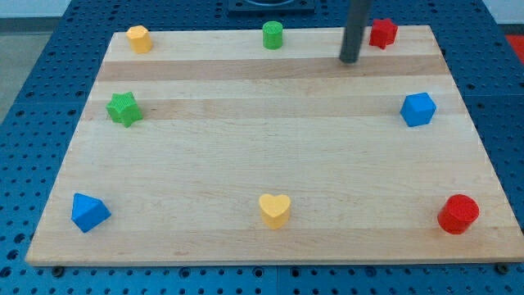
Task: Move the green circle parallel to the blue cube
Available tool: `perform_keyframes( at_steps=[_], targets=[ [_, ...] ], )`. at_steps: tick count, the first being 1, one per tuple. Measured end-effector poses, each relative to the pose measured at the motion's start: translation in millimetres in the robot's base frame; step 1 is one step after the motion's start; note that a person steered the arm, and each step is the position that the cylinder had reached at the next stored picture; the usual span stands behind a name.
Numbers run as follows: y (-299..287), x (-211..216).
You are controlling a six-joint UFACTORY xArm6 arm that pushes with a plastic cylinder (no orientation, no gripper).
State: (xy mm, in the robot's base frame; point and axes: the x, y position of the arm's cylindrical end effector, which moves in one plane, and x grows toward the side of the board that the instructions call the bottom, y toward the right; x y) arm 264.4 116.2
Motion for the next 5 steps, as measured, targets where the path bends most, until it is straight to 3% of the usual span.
perform_keyframes(
  at_steps=[2,3,5],
  targets=[
    [-44,-69],
    [-62,-73],
    [-153,-70]
  ],
)
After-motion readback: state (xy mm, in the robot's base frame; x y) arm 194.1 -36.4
